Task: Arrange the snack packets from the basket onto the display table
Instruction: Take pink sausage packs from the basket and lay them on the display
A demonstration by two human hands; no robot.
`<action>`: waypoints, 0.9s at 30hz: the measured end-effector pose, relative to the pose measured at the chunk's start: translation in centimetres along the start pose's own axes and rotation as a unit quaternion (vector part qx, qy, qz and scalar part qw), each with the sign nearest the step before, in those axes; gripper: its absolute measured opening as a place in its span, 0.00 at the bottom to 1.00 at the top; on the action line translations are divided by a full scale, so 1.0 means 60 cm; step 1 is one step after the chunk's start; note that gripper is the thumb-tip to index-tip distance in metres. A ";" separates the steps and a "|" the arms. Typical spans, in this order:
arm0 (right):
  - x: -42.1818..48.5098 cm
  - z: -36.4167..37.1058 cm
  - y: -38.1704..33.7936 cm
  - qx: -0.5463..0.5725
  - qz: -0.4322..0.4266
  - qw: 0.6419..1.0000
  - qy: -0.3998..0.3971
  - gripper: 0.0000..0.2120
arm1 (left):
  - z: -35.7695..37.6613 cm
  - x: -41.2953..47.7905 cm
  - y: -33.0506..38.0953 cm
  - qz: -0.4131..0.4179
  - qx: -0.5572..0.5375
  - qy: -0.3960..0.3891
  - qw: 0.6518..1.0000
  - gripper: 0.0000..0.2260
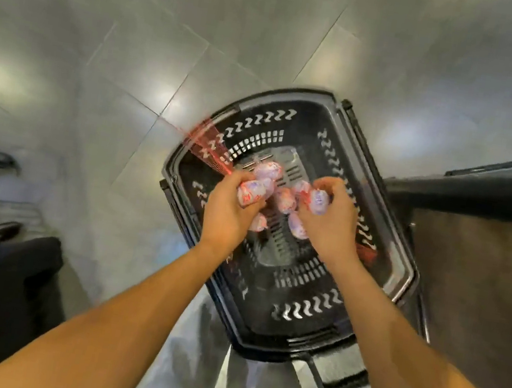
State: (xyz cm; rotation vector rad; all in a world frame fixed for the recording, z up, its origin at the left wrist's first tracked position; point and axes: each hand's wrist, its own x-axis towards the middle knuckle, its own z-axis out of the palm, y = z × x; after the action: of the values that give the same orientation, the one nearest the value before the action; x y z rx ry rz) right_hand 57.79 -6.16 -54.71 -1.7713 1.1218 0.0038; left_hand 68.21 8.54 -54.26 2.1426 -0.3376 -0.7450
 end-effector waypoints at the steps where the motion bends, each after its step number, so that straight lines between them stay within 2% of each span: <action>1: 0.027 0.027 0.029 -0.007 -0.001 1.000 -0.001 0.17 | 0.023 0.025 -0.033 -0.010 0.003 0.010 1.000 0.12; 8: 0.182 0.169 0.199 -0.028 0.001 1.000 -0.005 0.17 | 0.157 0.176 -0.223 -0.126 0.100 0.005 0.987 0.13; 10: 0.204 0.186 0.232 -0.051 -0.001 0.999 -0.015 0.19 | 0.171 0.198 -0.253 -0.127 0.107 0.001 0.986 0.11; 13: 0.206 0.182 0.254 -0.072 -0.001 0.997 -0.038 0.23 | 0.171 0.198 -0.255 -0.084 0.139 -0.016 0.987 0.07; 17: 0.155 0.132 0.199 -0.169 -0.033 0.982 -0.073 0.20 | 0.130 0.150 -0.187 -0.029 0.213 -0.087 0.973 0.14; 21: 0.067 0.030 0.074 -0.334 -0.116 0.929 -0.109 0.18 | 0.049 0.085 -0.067 0.073 0.353 -0.119 0.925 0.13; 24: -0.009 -0.070 -0.045 -0.382 -0.143 0.908 -0.095 0.18 | -0.027 0.024 0.064 0.125 0.430 -0.139 0.883 0.16; 27: -0.093 -0.171 -0.160 -0.426 -0.150 0.890 -0.060 0.11 | -0.095 -0.049 0.206 0.161 0.462 -0.147 0.859 0.13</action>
State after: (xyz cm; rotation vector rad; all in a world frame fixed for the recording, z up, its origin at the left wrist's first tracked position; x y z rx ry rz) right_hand 56.45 -9.19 -39.96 -2.6677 0.7777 0.4809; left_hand 69.57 5.73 -40.66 2.7128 -1.4245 -0.7971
